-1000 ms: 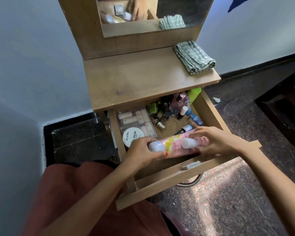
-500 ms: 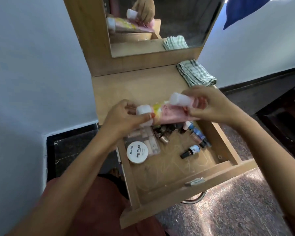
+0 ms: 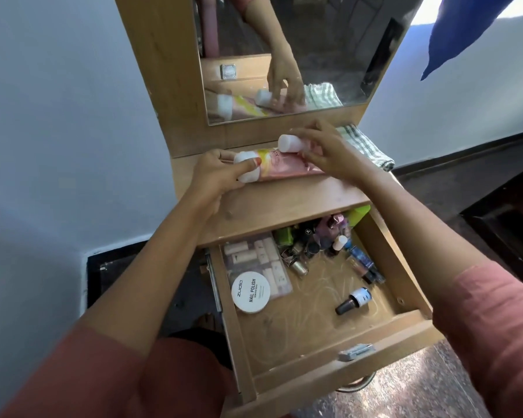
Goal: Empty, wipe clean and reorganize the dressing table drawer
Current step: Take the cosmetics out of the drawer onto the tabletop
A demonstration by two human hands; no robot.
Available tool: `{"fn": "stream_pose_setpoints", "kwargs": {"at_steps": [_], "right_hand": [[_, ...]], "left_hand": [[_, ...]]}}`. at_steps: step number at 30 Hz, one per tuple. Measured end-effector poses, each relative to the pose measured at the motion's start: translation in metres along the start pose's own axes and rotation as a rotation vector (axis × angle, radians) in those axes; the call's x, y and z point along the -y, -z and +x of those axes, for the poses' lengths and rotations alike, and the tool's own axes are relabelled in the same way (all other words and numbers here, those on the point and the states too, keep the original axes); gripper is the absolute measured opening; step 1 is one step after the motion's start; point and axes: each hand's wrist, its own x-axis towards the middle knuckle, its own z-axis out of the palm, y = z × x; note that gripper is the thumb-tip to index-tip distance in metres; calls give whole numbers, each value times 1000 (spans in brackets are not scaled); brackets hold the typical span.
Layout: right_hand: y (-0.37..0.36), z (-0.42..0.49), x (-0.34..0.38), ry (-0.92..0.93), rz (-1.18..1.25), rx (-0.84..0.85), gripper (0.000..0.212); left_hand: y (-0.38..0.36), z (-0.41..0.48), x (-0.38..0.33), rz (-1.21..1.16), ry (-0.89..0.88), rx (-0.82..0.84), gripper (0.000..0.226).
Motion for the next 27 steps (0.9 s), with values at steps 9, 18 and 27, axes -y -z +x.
{"fn": "stream_pose_setpoints", "kwargs": {"at_steps": [9, 18, 27], "right_hand": [[-1, 12, -7, -25, -4, -101, 41], [-2, 14, -14, -66, -47, -139, 51], [-13, 18, -12, -18, -1, -240, 48]], "left_hand": [[-8, 23, 5, 83, -130, -162, 39], [-13, 19, 12, 111, -194, -262, 40], [-11, 17, 15, 181, -250, -285, 43]]}}
